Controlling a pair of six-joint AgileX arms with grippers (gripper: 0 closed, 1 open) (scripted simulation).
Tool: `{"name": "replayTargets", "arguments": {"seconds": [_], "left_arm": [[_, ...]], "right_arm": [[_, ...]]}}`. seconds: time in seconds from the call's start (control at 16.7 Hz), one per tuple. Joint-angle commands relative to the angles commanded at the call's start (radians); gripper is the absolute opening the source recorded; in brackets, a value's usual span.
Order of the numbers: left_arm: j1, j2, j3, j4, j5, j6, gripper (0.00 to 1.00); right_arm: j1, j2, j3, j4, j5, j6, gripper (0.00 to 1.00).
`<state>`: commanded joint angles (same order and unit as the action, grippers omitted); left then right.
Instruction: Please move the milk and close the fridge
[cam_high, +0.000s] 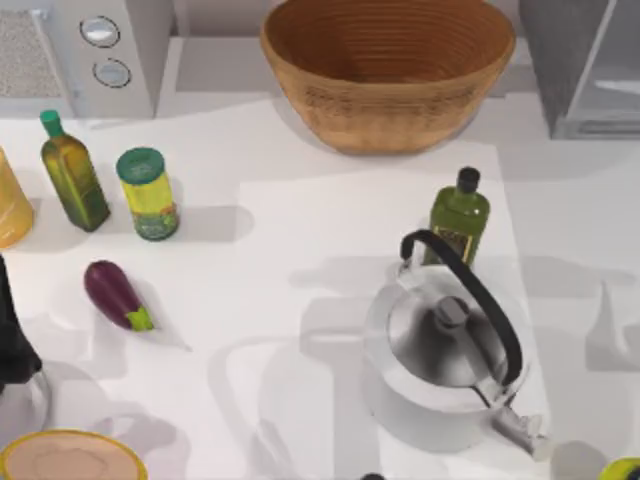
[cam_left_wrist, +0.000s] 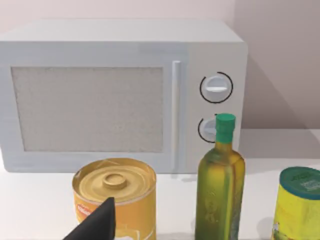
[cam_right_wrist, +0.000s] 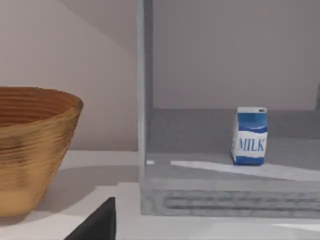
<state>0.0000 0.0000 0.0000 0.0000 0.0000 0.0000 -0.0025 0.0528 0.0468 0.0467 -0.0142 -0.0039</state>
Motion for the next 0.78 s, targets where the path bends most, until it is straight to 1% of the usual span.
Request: {"name": "replayTargets", "arguments": {"seconds": [0.18, 0.48, 0.66, 0.78], "left_arm": [[0.000, 0.000, 0.000, 0.000, 0.000, 0.000, 1.00], [0.000, 0.000, 0.000, 0.000, 0.000, 0.000, 1.00], [0.000, 0.000, 0.000, 0.000, 0.000, 0.000, 1.00], [0.000, 0.000, 0.000, 0.000, 0.000, 0.000, 1.00]], "right_arm": [[0.003, -0.053, -0.047, -0.047, 0.014, 0.004, 1.00], [0.001, -0.050, -0.044, -0.046, 0.013, 0.003, 1.00], [0.003, -0.114, 0.015, -0.112, 0.010, -0.005, 1.00], [0.006, -0.199, 0.089, -0.208, 0.008, -0.012, 1.00]]}}
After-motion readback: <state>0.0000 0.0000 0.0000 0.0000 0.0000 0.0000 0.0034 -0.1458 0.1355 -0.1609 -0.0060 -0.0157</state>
